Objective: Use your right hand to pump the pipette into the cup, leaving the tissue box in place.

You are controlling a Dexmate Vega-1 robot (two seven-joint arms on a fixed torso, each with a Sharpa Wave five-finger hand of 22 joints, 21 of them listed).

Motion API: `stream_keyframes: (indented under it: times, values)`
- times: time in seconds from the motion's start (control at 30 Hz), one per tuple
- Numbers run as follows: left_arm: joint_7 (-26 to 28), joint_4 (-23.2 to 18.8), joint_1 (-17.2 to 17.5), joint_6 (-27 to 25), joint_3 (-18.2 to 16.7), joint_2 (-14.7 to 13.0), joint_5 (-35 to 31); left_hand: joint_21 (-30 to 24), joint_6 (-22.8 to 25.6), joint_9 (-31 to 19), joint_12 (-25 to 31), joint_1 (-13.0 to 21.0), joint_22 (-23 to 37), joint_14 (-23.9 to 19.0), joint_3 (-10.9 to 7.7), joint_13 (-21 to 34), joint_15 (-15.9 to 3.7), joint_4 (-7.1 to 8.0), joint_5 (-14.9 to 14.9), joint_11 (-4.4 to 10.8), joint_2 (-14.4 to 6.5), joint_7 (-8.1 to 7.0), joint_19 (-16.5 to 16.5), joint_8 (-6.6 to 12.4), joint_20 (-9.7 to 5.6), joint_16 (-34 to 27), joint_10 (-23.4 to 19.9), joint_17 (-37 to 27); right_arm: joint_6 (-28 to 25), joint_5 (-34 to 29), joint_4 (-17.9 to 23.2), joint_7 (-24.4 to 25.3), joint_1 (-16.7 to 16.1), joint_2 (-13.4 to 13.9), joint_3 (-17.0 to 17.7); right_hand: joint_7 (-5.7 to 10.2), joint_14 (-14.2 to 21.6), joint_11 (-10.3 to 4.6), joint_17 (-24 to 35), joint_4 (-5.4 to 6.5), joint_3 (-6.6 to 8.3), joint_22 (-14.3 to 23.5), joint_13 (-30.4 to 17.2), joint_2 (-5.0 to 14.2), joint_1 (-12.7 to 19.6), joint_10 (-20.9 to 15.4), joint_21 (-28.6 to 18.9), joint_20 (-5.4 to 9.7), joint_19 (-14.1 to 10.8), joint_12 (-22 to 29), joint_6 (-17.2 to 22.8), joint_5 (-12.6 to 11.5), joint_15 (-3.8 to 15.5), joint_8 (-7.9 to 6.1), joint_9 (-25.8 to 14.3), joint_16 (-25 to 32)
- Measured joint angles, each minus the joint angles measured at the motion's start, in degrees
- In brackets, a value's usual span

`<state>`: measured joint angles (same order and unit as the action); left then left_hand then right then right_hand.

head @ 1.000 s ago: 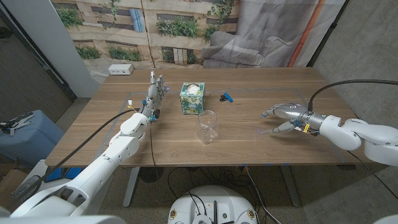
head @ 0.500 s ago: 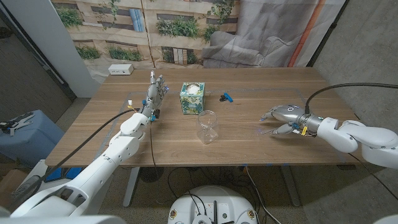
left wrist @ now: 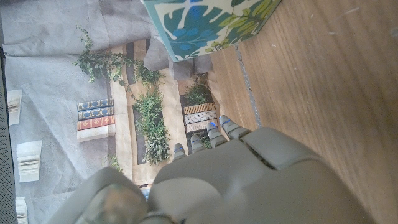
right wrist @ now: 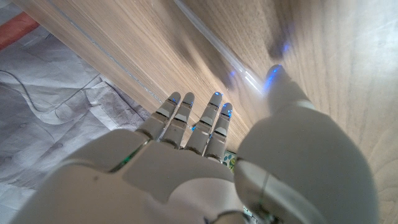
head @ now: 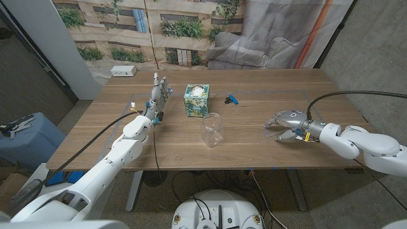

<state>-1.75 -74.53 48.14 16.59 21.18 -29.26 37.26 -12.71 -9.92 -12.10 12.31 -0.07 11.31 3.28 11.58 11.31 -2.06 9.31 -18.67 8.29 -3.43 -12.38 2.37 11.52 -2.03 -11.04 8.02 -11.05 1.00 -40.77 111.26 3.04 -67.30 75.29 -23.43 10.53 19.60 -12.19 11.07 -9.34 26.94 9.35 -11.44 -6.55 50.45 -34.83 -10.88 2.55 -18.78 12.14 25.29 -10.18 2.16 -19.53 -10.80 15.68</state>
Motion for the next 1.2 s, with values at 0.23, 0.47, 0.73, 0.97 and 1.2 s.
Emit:
stream_keyframes:
  times: [0.23, 0.47, 0.73, 0.97, 1.2]
  values:
    - [0.0, 0.0, 0.0, 0.0, 0.0, -0.01, 0.0, 0.0, 0.0, 0.0, 0.0, 0.0, 0.0, 0.0, 0.0, 0.0, 0.0, 0.0, 0.0, 0.0, 0.0, 0.0, 0.0, 0.0, 0.0, 0.0, 0.0, 0.0, -0.63, -1.3, 0.08, -0.78, 0.52, -0.48, -0.88, 0.84, 0.31, -0.3, 0.19, 0.0, 0.0, 0.0, 0.0, 0.17, 0.17, -1.12, 0.0, -0.01, -0.01, 0.0, 1.26, 0.0, 0.31, -0.13, 0.0, 0.23]
    - [-0.01, 0.0, 0.0, 0.0, 0.0, -0.02, 0.02, 0.0, 0.0, 0.0, 0.0, 0.0, 0.0, 0.0, 0.0, 0.0, 0.0, 0.0, 0.0, 0.0, 0.0, 0.0, 0.0, 0.0, 0.0, 0.0, 0.0, 0.0, -1.46, -2.71, 0.26, -1.74, 1.17, -1.07, -1.7, 1.33, 0.52, -0.26, 0.27, 0.05, -0.04, 0.01, -0.17, 0.47, 0.47, -1.99, 0.0, -0.2, -0.62, 0.0, 2.76, -0.01, 0.12, -0.75, 0.0, 0.23]
    - [0.0, 0.0, 0.01, 0.0, -0.01, -0.01, 0.02, 0.0, 0.0, 0.0, 0.0, 0.0, 0.0, 0.0, 0.0, 0.0, 0.0, 0.0, 0.0, 0.0, 0.0, 0.0, 0.0, 0.0, 0.0, 0.0, 0.0, 0.0, -1.65, -3.54, 0.3, -2.44, 1.86, -1.53, -2.32, 1.64, 1.62, -0.5, 0.53, 0.18, -0.16, 0.01, -0.17, 1.25, 1.25, -3.82, 0.0, -0.03, -0.87, 0.0, 4.49, -0.01, 0.35, -1.18, 0.01, 0.66]
    - [0.01, 0.0, 0.01, 0.0, -0.01, 0.0, 0.02, 0.0, 0.0, 0.0, 0.0, 0.0, 0.0, 0.0, 0.0, 0.0, 0.0, 0.0, 0.0, 0.0, 0.0, 0.0, 0.0, 0.0, 0.0, 0.0, 0.0, 0.0, -2.25, -4.28, 0.72, -2.65, 1.95, -1.68, -2.59, 1.73, 2.38, -0.3, 0.53, -0.07, -0.41, 0.01, -0.17, 2.12, 2.13, -5.22, 0.0, -0.12, -1.51, 0.0, 6.1, -0.01, 0.29, -1.68, -0.27, 0.89]
    - [0.01, 0.0, 0.01, 0.0, -0.01, 0.0, 0.01, 0.0, 0.0, 0.0, 0.0, 0.0, 0.0, 0.0, 0.0, 0.0, 0.0, 0.0, 0.0, 0.0, 0.0, 0.0, 0.0, 0.0, 0.0, 0.0, 0.0, 0.0, -2.9, -4.79, 1.01, -2.53, 1.7, -1.68, -2.61, 1.8, 3.37, -0.41, 0.81, 0.01, -1.28, 0.01, -0.17, 2.13, 2.13, -7.16, 0.0, -0.2, -1.84, 0.0, 8.24, -0.01, 0.48, -2.32, -0.27, 1.3]
